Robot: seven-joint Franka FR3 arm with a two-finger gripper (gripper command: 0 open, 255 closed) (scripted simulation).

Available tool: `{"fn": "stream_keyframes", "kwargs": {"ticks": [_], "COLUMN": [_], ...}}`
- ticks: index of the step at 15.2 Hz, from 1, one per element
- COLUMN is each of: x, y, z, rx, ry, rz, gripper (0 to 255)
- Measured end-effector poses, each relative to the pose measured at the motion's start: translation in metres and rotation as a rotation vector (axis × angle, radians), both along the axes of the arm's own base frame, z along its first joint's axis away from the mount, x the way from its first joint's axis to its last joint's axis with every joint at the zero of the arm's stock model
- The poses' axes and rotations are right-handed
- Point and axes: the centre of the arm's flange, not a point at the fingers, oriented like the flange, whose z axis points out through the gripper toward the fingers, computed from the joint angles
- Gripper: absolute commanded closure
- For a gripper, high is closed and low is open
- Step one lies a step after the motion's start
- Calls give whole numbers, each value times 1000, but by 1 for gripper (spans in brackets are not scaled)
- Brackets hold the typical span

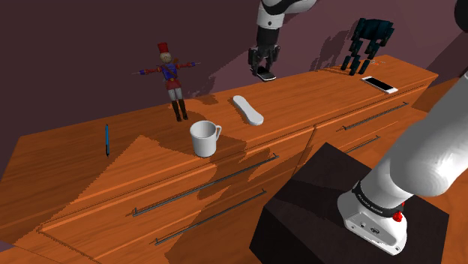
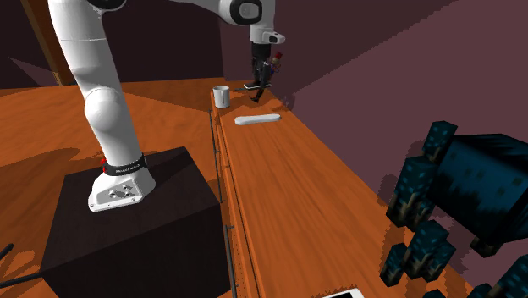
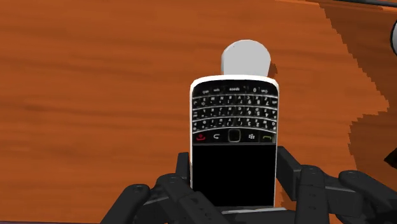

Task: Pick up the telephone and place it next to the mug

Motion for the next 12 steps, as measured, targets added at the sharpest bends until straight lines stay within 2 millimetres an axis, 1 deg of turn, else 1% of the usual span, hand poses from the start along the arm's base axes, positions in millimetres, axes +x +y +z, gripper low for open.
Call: {"fn": "stream_keyframes", "kwargs": {"ticks": [2,6,7,8,10,11,12], "x": [5,21,21,23,33,37,39], "y": [27,73,89,100,128,143,149], "z": [-5,-5,-4,-2,-1,-4,-7], "rx": [0,0,0,-1,0,0,0], "ry": [0,0,1,0,0,0,1], "rz": [0,-1,0,0,0,0,0], "gripper": [255,255,255,255,255,255,255]}}
